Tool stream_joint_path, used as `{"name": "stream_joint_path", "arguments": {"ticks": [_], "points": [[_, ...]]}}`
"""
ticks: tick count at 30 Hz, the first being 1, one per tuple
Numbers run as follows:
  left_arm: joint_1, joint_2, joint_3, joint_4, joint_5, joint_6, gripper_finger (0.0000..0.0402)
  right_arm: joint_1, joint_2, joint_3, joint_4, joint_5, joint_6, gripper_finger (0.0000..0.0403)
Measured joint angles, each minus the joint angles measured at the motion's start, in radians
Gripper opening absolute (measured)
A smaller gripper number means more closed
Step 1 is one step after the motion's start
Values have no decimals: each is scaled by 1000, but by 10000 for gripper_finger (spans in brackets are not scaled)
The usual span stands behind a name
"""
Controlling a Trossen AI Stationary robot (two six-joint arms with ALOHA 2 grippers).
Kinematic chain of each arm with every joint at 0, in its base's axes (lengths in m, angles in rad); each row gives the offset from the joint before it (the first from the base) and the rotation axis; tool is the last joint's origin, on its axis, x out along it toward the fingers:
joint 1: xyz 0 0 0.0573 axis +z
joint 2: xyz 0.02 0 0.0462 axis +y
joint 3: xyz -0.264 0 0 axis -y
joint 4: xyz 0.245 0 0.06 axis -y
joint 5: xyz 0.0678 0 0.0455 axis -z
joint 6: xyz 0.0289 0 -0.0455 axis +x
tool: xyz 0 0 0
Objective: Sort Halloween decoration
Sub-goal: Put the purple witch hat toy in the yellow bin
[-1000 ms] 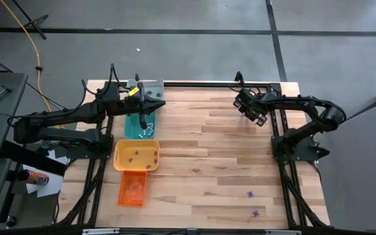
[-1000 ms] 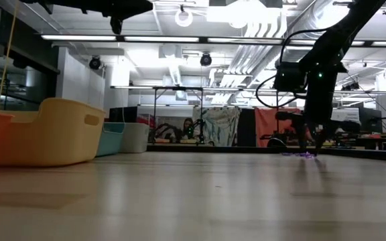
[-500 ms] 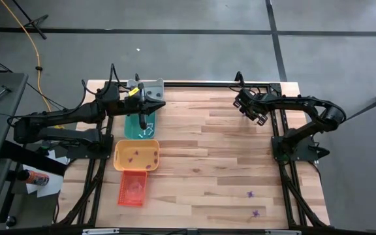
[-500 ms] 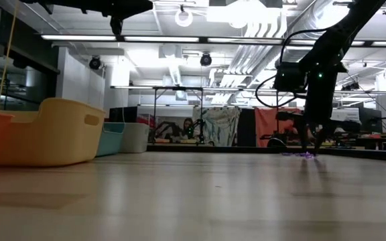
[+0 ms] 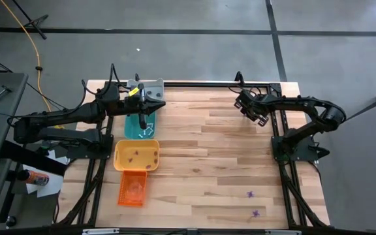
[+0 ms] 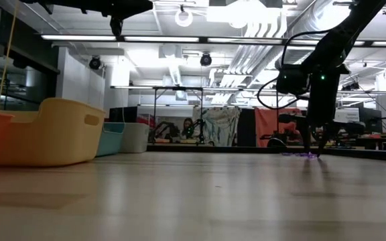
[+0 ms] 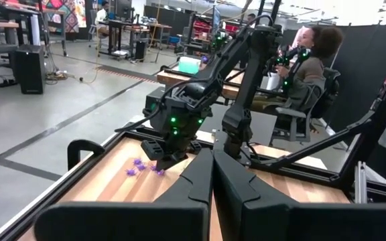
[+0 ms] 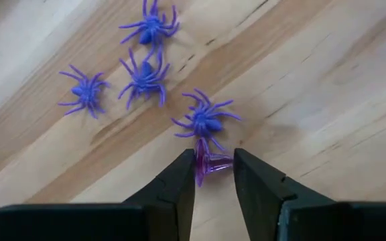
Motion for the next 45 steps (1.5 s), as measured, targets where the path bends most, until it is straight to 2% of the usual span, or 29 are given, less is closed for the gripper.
{"name": "stream_joint_path", "arguments": {"ticks": [10, 20, 32, 37, 45], "points": [[0, 0, 0, 0, 0, -1, 0, 1, -2, -12, 14, -7, -16, 85], [0, 0, 0, 0, 0, -1, 0, 1, -15, -12, 28, -35, -130, 6], [0, 0, 0, 0, -1, 0, 0, 8, -128, -17, 55, -71, -301, 0], [0, 0, 0, 0, -1, -1, 0, 63, -223, -17, 249, -103, -496, 0], [-1, 9, 0, 10, -1, -133, 0, 256, -303, -16, 858, -392, -831, 0]]}}
